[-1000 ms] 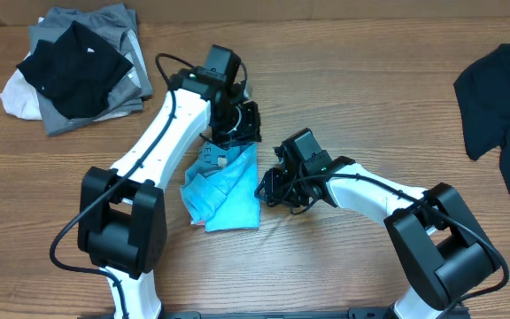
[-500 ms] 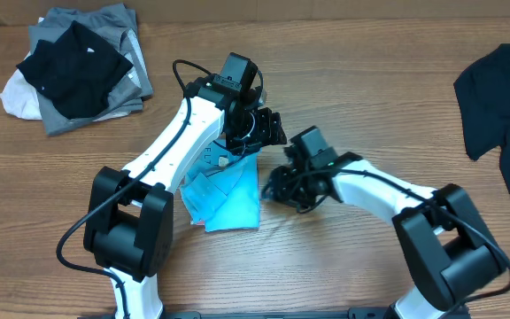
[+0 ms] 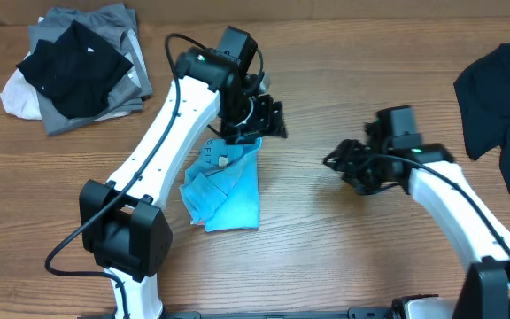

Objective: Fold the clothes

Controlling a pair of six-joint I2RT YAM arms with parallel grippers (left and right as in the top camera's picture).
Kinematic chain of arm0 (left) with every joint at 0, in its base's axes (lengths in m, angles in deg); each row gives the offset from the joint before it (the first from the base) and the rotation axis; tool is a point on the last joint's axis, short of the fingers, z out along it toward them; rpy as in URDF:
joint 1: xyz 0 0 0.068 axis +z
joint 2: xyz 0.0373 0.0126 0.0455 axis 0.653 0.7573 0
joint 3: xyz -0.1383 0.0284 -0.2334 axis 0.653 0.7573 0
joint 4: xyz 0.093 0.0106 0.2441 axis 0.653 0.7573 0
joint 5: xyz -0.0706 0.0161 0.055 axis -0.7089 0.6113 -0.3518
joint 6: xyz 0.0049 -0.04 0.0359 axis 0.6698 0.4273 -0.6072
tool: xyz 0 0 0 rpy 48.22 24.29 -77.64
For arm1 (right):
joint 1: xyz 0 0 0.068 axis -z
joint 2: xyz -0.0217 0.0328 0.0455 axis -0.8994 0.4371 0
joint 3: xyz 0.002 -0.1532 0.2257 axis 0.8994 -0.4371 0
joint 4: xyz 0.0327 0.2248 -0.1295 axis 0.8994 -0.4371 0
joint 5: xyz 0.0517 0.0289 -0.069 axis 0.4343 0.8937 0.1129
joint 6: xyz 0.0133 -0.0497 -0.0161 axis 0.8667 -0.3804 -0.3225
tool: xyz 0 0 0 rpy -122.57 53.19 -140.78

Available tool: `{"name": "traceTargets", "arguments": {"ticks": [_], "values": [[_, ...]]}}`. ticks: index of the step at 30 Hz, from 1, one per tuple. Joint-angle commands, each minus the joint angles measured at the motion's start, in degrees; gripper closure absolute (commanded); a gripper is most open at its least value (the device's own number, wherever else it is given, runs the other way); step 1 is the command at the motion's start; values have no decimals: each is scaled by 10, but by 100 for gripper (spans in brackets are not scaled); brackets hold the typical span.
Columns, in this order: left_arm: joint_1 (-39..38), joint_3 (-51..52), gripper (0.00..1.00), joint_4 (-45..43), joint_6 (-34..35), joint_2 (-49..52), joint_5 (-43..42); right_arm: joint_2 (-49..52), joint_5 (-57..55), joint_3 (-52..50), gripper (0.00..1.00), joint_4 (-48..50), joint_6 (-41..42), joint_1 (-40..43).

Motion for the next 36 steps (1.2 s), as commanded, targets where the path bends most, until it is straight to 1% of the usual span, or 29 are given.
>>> {"name": "traceTargets", "arguments": {"ticks": [1,3,5,6,8,10,12,16,19,21,23,27,32,34,36], "values": [[38,-64,24,92,-45,-14,123,-37,-4,2,34,-19,-50,23],[66,-77,24,159,-70,-14,167,-39,-4,2,32,-33,-68,25],[94,-77,23,203,-87,-14,186,-38,-4,2,28,-40,-77,25],[108,-72,24,206,-104,-14,189,-38,-4,2,27,-42,-77,24],[136,-57,21,206,-137,-15,184,-38,-4,2,25,-43,-77,24],[158,-40,20,206,-141,-15,184,-38,-4,2,24,-43,-77,24],[171,-21,20,206,-162,-15,176,-38,-4,2,23,-43,-77,24],[173,29,17,201,-217,-15,165,-38,-4,2,22,-37,-77,24],[166,65,11,178,-242,-15,154,-38,-4,2,22,-32,-77,24],[162,97,9,154,-273,-15,112,-38,-4,2,22,-32,-77,24],[159,122,8,135,-278,-15,85,-38,-4,2,22,-33,-77,24],[158,178,6,82,-278,-15,63,-38,-4,2,22,-32,-77,24],[157,230,10,46,-287,-15,49,-38,-4,2,22,-31,-77,24],[155,236,14,42,-291,-15,44,-38,-4,2,22,-30,-77,24],[150,236,25,41,-291,-15,38,-38,-4,2,23,-30,-77,24]]}}
